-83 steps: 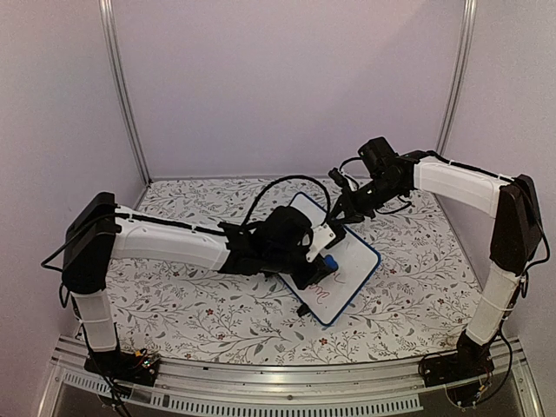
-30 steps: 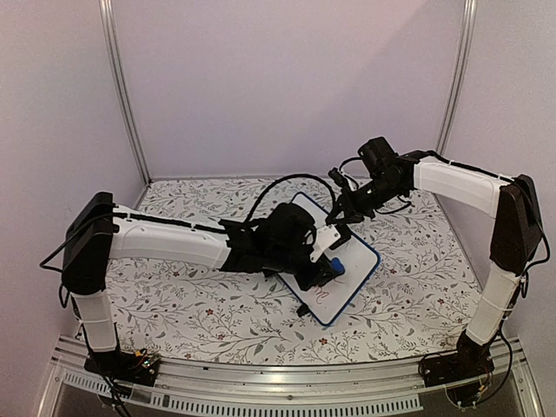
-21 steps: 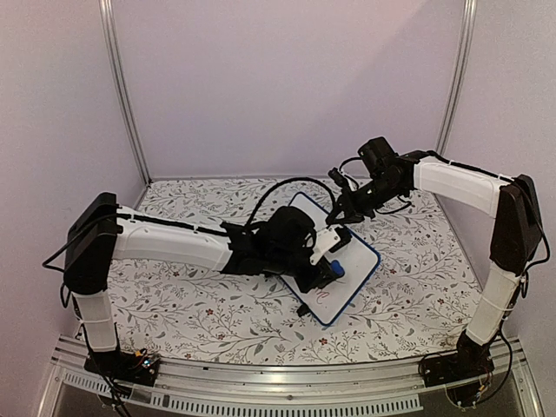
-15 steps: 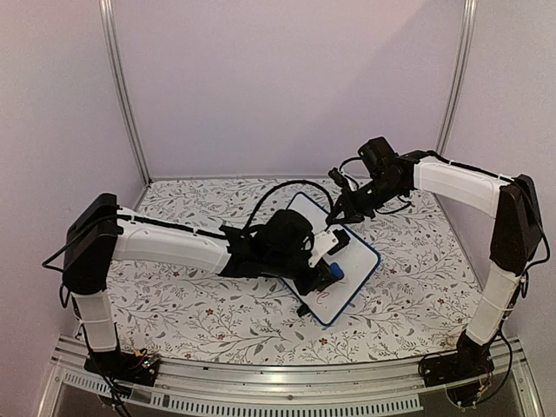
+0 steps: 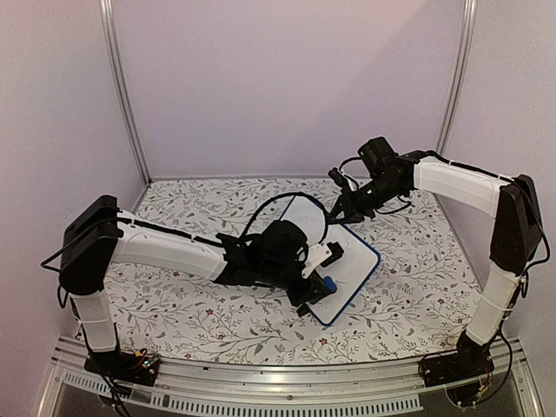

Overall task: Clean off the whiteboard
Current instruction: Erase the whiteboard from the whiteboard stand.

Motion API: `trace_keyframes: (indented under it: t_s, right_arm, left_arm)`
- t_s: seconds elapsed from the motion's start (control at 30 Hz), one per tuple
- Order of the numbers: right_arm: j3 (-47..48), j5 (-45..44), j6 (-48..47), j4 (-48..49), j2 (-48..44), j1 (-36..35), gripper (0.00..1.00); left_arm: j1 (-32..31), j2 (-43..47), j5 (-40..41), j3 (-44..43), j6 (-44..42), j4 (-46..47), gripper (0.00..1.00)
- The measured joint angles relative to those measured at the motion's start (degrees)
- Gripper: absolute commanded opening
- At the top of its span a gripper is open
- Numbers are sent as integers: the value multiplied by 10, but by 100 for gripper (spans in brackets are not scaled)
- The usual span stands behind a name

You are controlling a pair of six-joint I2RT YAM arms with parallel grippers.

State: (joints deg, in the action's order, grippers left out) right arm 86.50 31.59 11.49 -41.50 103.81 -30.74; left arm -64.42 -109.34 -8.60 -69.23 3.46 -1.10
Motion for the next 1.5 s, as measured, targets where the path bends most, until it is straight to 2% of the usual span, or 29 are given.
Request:
trace_keyframes:
  t_s: [0.27, 0.53, 0.7, 0.93, 1.5]
  right_arm:
    - [0, 0, 0, 0, 0, 0, 0]
    - [0, 0, 3, 0, 0, -1, 0]
    - [0, 0, 3, 0, 0, -1, 0]
    - [0, 0, 0, 0, 0, -1, 0]
    - [0, 0, 0, 0, 0, -1, 0]
  left_arm:
    - [-1, 1, 4, -15, -5, -21, 0]
    - [-1, -6, 1, -98, -18, -31, 0]
    - [-2, -21, 0, -111, -19, -32, 0]
    - [-2, -29, -5, -96, -15, -13, 0]
    - [-2, -4, -36, 10, 20, 12, 0]
